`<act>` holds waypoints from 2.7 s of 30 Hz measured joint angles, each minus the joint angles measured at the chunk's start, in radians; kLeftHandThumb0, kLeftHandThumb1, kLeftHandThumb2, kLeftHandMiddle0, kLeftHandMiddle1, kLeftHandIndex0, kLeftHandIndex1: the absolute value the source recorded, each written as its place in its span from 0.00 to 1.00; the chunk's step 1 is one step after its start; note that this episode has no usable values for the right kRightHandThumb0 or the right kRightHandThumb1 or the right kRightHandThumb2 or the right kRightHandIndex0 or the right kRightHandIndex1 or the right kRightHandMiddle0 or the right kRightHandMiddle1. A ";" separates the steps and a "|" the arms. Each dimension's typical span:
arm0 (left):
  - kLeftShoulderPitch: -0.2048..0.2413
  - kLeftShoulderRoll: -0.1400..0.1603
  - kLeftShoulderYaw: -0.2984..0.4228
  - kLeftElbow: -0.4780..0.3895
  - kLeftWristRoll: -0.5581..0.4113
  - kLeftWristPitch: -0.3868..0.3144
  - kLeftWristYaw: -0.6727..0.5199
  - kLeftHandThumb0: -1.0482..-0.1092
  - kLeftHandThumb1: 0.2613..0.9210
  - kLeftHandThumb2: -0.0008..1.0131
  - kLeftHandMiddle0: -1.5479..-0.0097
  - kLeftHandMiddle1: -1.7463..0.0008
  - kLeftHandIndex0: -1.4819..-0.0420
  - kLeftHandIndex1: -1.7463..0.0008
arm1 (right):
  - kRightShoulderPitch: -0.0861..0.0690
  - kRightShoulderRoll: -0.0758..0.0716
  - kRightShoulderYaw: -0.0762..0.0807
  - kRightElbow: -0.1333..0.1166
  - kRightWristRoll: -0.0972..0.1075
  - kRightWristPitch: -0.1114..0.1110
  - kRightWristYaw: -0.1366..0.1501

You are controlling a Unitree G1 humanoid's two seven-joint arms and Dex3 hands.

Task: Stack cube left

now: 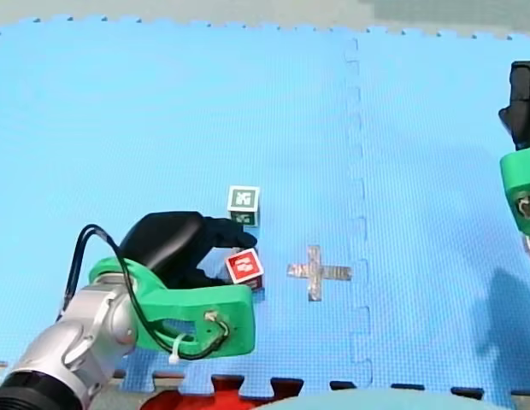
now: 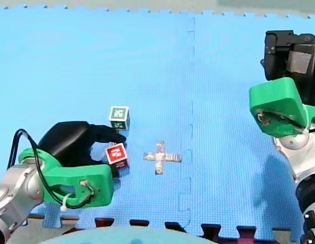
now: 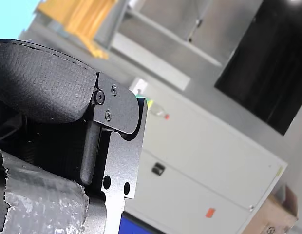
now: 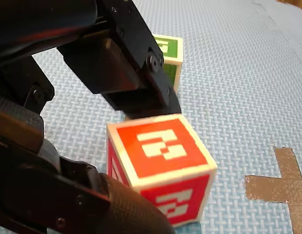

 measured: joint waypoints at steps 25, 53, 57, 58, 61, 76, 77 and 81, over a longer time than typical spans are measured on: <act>0.034 -0.006 -0.003 -0.090 0.007 0.028 0.012 0.62 0.87 0.01 0.47 0.00 0.15 0.96 | 0.000 0.004 0.001 -0.020 -0.007 0.032 -0.022; 0.072 -0.025 0.010 -0.571 0.037 0.366 -0.299 0.62 0.80 0.00 0.39 0.00 0.12 0.98 | 0.003 0.025 -0.004 0.016 0.014 0.021 -0.006; 0.061 -0.037 -0.004 -0.547 0.048 0.372 -0.298 0.62 0.80 0.00 0.38 0.00 0.12 0.98 | 0.003 0.027 -0.005 0.022 0.016 0.018 -0.001; 0.057 -0.040 -0.006 -0.539 0.048 0.371 -0.296 0.62 0.80 0.00 0.38 0.00 0.12 0.98 | 0.003 0.028 -0.005 0.022 0.016 0.018 -0.001; 0.037 -0.052 -0.010 -0.493 0.043 0.353 -0.284 0.62 0.80 0.00 0.38 0.00 0.12 0.98 | 0.002 0.030 -0.005 0.025 0.016 0.018 -0.001; -0.078 -0.100 -0.033 -0.199 0.035 0.218 -0.171 0.61 0.80 0.00 0.36 0.00 0.12 0.99 | -0.007 0.047 -0.004 0.036 0.016 0.020 -0.003; -0.081 -0.103 -0.034 -0.177 0.033 0.204 -0.157 0.61 0.80 0.00 0.36 0.00 0.12 0.99 | -0.007 0.049 -0.004 0.038 0.016 0.020 -0.004; -0.103 -0.113 -0.034 -0.096 0.022 0.158 -0.112 0.61 0.81 0.00 0.36 0.00 0.12 0.99 | -0.008 0.055 -0.004 0.041 0.015 0.022 -0.009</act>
